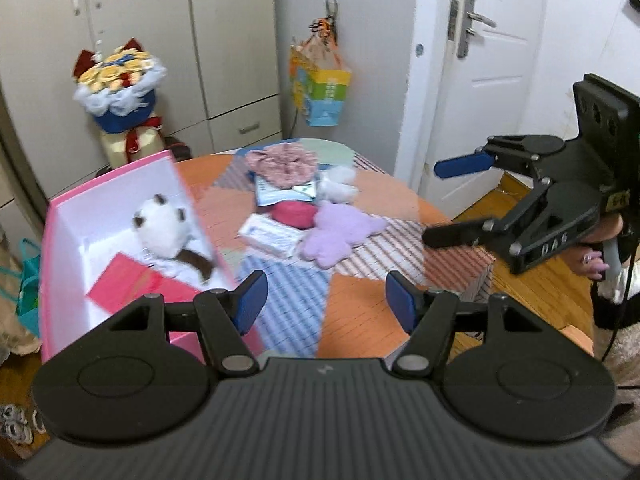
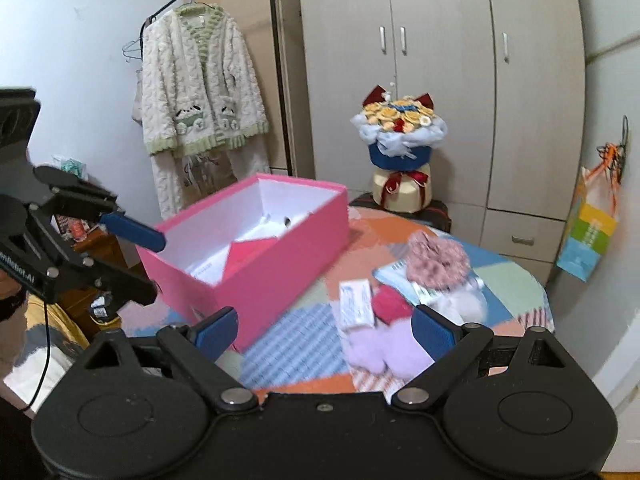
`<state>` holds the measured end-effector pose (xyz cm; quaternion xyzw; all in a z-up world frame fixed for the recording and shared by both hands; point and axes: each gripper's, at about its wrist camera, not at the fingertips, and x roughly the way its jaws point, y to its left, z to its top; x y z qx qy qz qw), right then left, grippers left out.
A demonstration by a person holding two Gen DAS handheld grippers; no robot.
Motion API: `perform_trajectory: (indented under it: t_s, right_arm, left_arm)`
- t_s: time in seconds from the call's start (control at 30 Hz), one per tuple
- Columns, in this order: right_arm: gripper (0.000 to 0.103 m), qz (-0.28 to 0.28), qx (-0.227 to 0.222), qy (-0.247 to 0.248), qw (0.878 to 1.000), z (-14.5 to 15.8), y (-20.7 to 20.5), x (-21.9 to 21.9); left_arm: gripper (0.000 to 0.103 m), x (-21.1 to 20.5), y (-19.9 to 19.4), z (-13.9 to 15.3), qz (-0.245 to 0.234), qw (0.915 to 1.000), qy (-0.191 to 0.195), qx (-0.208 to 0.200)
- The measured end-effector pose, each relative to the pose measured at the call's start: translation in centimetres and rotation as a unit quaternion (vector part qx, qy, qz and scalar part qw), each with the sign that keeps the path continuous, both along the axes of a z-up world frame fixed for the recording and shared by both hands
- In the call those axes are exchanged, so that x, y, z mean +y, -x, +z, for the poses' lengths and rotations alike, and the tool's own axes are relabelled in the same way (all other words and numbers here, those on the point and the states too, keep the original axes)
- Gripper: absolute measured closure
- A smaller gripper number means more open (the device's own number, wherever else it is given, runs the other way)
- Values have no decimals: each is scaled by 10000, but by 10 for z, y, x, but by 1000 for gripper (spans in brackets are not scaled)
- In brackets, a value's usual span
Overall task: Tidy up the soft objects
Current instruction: 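Move the left gripper to the lilac plush bear and grasp it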
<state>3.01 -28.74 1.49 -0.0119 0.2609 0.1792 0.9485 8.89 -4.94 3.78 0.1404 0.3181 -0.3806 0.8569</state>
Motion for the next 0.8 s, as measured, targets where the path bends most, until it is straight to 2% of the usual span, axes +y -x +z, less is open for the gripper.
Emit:
perform_trajectory:
  t_s: [0.17, 0.27, 0.4, 0.53, 0.63, 0.73, 0.8]
  right_arm:
    - [7, 103, 117, 288, 9995, -30, -7, -11]
    - [7, 262, 246, 400, 9986, -49, -16, -17]
    - [7, 335, 432, 516, 9972, -75, -31, -21]
    - [7, 390, 413, 694, 9960, -94, -47, -23]
    - [7, 355, 231, 1066, 9934, -106, -62, -20]
    - [7, 440, 132, 1423, 9888, -115, -76, -16]
    - [7, 486, 138, 1458, 9880, -118, -82, -17]
  left_arm:
    - [38, -37, -7, -27, -93, 9999, 37, 95]
    - [38, -52, -20, -42, 157, 9997, 52, 189]
    - [38, -70, -36, -60, 338, 9994, 23, 68]
    - [36, -84, -56, -85, 498, 9976, 146, 467]
    - [36, -94, -71, -106, 750, 9929, 298, 869]
    - [36, -99, -79, -115, 964, 9906, 451, 862]
    - [36, -100, -86, -121, 1149, 9884, 542, 833]
